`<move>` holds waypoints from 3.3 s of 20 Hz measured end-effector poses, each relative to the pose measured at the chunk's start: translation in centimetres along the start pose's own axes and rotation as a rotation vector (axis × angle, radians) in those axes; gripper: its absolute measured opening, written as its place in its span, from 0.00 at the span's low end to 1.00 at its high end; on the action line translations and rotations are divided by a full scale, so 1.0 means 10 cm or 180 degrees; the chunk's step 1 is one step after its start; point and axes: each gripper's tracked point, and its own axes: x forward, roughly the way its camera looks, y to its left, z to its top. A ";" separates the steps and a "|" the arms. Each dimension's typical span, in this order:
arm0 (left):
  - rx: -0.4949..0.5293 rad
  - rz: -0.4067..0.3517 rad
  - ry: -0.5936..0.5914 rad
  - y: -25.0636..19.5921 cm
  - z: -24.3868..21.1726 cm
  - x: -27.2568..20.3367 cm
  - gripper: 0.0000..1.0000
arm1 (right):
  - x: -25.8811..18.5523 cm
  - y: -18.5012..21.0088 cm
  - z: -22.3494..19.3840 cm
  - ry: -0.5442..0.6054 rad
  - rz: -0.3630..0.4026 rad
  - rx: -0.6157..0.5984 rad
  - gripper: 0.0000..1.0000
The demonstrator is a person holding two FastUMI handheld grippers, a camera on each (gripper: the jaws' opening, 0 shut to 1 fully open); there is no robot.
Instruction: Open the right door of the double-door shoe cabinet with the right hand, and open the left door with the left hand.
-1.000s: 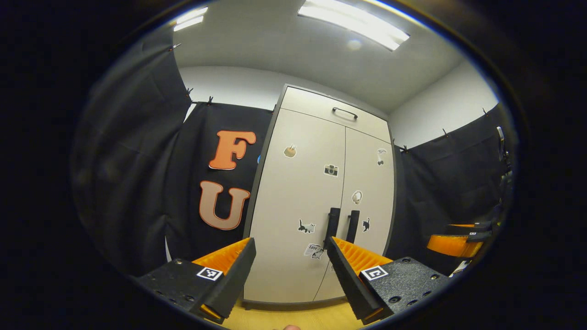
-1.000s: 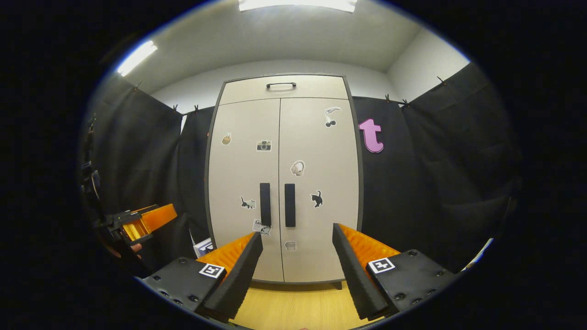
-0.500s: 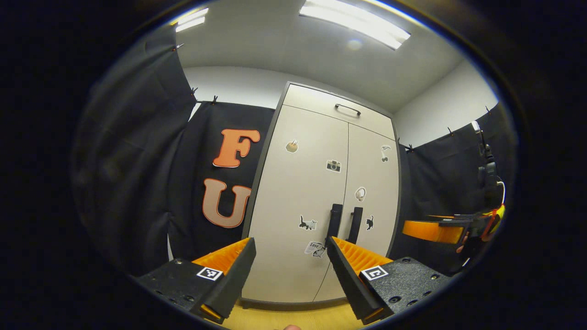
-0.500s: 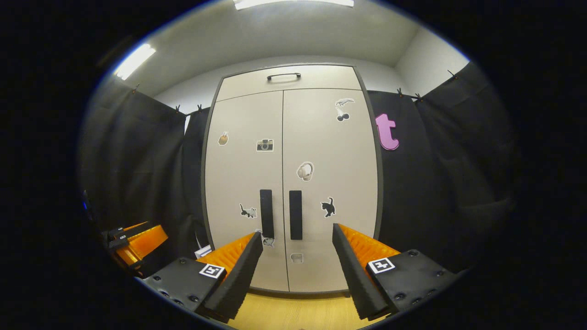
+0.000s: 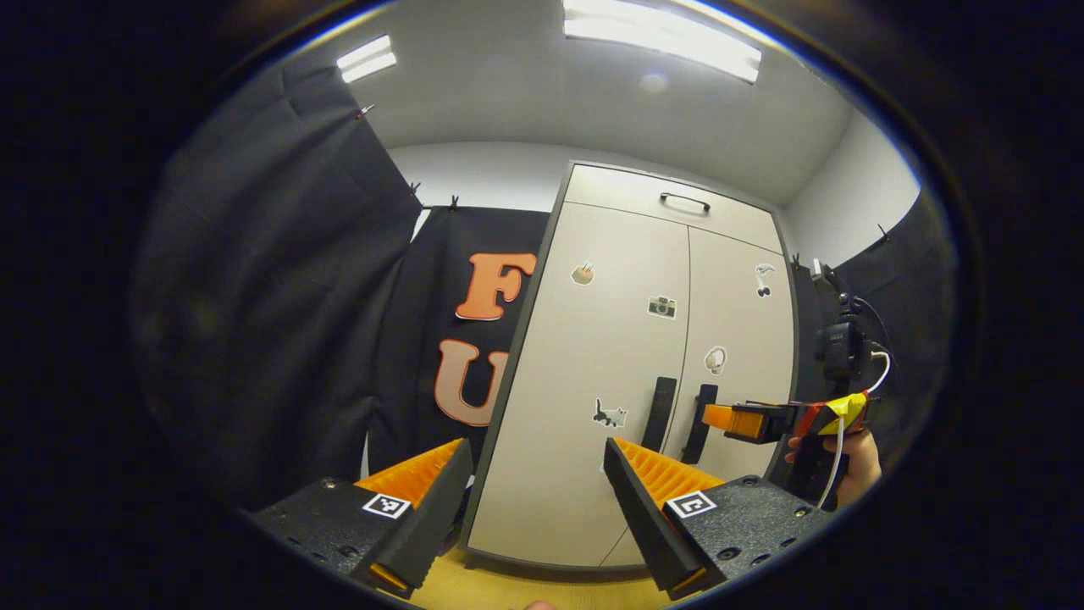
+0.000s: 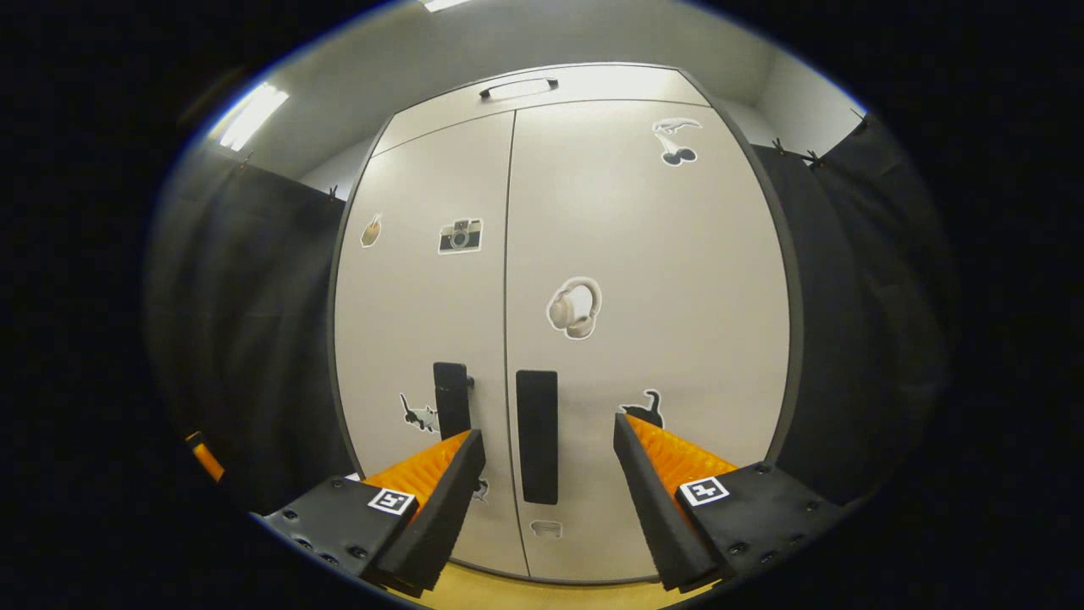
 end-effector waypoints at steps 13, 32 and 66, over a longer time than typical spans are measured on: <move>0.0356 -0.0084 -0.0080 0.12 -0.18 0.37 0.94 | 0.48 0.00 -0.24 -0.0070 -0.0233 -0.0056 0.73; -0.0125 -0.0784 0.0008 -0.15 -0.21 0.32 0.94 | 0.33 0.12 -0.32 0.0115 0.0023 0.0156 0.23; -0.0240 -0.1174 0.0250 -1.16 -0.59 0.40 0.95 | -1.38 -0.90 -0.24 0.0059 0.0234 0.0348 0.21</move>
